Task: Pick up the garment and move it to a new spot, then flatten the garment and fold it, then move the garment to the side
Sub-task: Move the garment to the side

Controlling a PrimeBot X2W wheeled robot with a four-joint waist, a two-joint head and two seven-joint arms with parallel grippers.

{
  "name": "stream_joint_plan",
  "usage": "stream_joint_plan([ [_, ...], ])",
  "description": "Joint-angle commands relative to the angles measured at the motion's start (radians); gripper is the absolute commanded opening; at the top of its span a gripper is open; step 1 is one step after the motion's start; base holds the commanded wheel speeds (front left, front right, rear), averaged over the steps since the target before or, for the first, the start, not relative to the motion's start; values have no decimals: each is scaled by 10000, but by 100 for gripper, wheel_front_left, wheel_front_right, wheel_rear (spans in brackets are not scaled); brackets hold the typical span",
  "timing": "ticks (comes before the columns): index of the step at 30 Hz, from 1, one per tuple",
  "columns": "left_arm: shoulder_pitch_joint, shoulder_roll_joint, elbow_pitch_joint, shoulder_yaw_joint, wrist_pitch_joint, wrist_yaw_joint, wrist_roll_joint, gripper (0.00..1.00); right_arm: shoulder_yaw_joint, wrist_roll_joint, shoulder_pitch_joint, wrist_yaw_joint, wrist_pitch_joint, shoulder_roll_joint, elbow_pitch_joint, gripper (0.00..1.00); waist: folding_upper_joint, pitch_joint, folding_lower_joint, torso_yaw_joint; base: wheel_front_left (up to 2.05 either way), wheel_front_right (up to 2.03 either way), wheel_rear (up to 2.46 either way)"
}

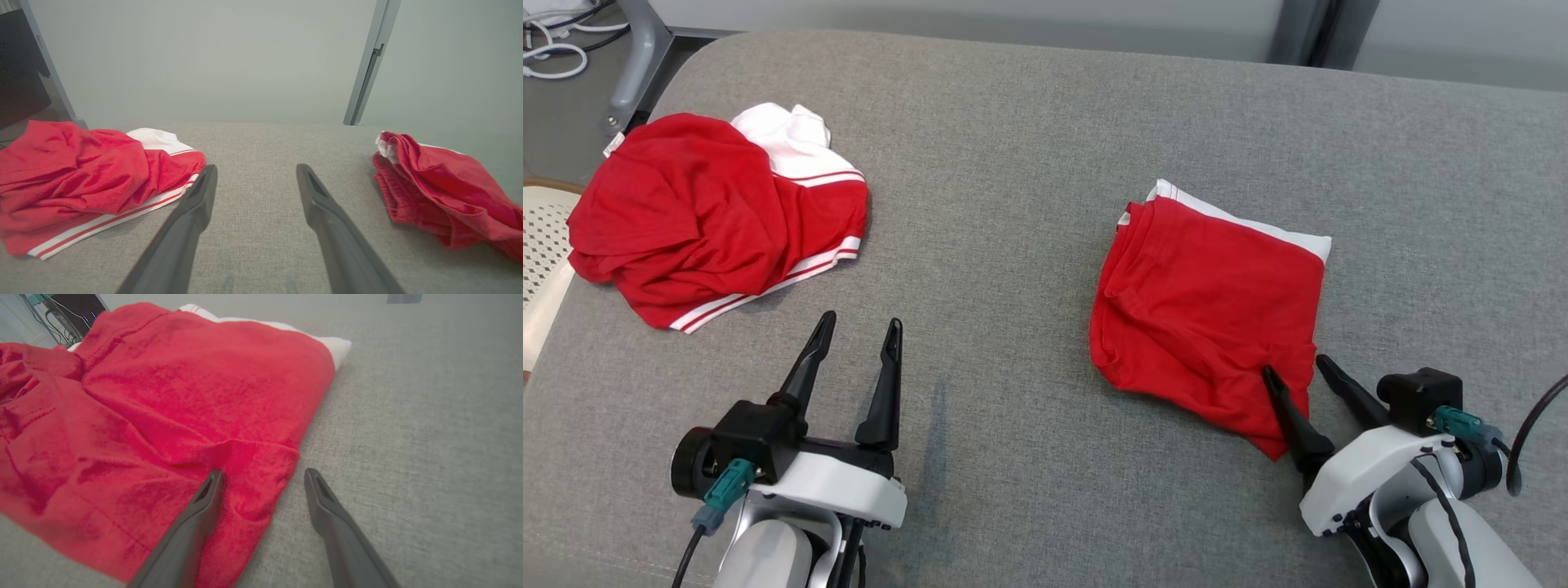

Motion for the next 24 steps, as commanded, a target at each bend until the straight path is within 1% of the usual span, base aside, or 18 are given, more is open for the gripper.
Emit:
stream_joint_plan([
  [1, -261, 8, 37, 76, -39, -65, 71, 100, 97, 68, -158, 2, 116, -52, 242, 100, 0, 53, 0, -13, 0, 0, 0],
  [6, -328, -42, 48, 173, -42, -207, 199, 100, 563, 342, -301, 3, 447, 37, 662, 100, 0, 143, 0, -36, 0, 0, 0],
  [7, -336, -59, 43, 188, -41, -219, 214, 100, 677, 456, -353, 5, 572, 56, 771, 60, 0, 151, 0, -34, 0, 0, 0],
  [8, -340, -73, 37, 207, -41, -227, 231, 100, 791, 553, -396, 5, 657, 39, 854, 37, 0, 154, 0, -31, 0, 0, 0],
  [9, -340, -77, 36, 226, -42, -245, 253, 100, 879, 625, -448, 5, 670, 13, 896, 0, 0, 157, 0, -28, 0, 0, 0],
  [13, -321, -108, 39, 275, -43, -307, 309, 100, 1093, 841, -602, -1, 728, -115, 961, 0, 0, 151, 0, -42, 0, 0, 0],
  [16, -212, -94, 28, 356, -43, -326, 366, 100, 1390, 1011, -767, 0, 703, -292, 926, 0, 0, 146, 0, -198, 0, 0, 0],
  [19, -149, -38, -46, 451, -44, -331, 442, 100, 1766, 1145, -882, 0, 638, -609, 760, 0, 0, 188, 0, -500, 0, 0, 0],
  [24, -262, 81, -223, 588, -44, -372, 522, 100, 2266, 1297, -1162, -12, 525, -1254, 368, 0, 0, 311, 0, -1221, 0, 0, 0],
])
